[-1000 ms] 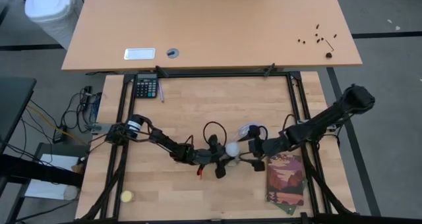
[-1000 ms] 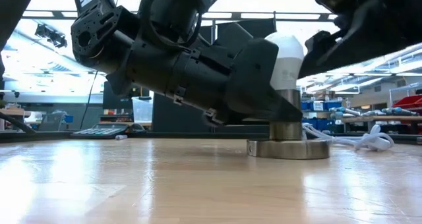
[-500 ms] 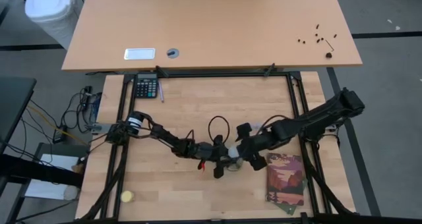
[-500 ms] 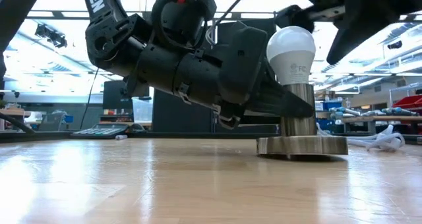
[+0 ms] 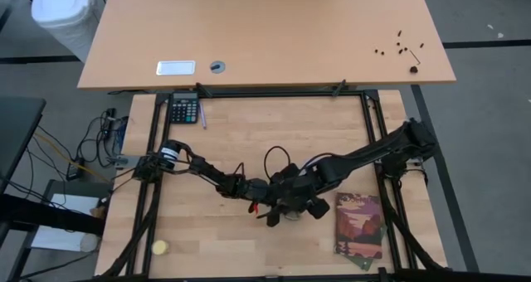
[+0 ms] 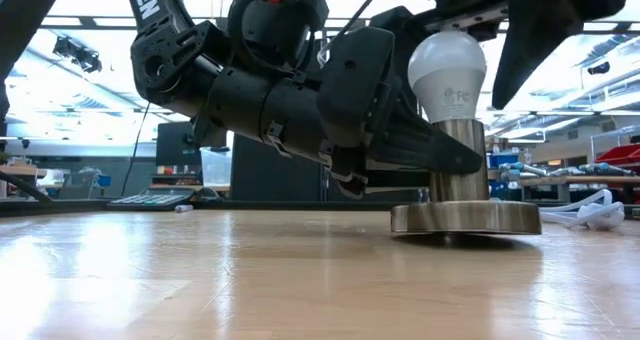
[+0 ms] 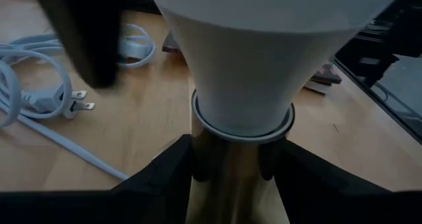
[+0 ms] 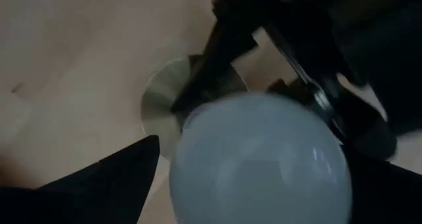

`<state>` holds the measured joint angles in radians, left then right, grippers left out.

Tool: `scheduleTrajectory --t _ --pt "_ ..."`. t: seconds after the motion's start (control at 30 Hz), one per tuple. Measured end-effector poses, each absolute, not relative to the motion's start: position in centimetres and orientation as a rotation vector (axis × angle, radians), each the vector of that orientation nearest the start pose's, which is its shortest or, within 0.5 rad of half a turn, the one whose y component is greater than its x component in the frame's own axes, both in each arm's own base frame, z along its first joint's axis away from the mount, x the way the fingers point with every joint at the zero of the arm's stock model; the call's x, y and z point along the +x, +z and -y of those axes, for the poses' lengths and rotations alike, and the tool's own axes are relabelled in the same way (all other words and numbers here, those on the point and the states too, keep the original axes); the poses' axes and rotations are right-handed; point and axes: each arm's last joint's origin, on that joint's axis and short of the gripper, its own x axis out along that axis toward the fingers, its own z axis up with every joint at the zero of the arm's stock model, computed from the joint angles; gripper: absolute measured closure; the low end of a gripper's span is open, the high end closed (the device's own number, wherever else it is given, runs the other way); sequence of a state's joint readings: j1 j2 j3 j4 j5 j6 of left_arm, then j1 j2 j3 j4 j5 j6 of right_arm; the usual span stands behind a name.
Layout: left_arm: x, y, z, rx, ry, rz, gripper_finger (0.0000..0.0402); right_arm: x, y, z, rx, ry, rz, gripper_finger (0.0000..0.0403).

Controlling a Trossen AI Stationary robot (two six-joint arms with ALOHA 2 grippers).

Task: Screw lightbulb
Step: Insert the lightbulb into the lamp socket

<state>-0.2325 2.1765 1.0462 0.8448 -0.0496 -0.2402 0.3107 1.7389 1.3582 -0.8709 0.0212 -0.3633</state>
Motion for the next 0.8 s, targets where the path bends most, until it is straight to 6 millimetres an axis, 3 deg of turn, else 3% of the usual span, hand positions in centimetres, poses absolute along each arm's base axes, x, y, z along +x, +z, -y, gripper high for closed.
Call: scheduleTrajectory --t 0.4,0.8 --pt "41.0 9.7 9.7 -0.218 -0.163 -0.31 0.0213 33.8 24.1 -10.9 -0.561 0.574 -1.179 0.0006" --pt "41.0 9.6 9.9 -0.174 -0.216 -0.312 0.0213 34.0 24.2 -11.8 -0.667 0.703 -1.081 0.0054"
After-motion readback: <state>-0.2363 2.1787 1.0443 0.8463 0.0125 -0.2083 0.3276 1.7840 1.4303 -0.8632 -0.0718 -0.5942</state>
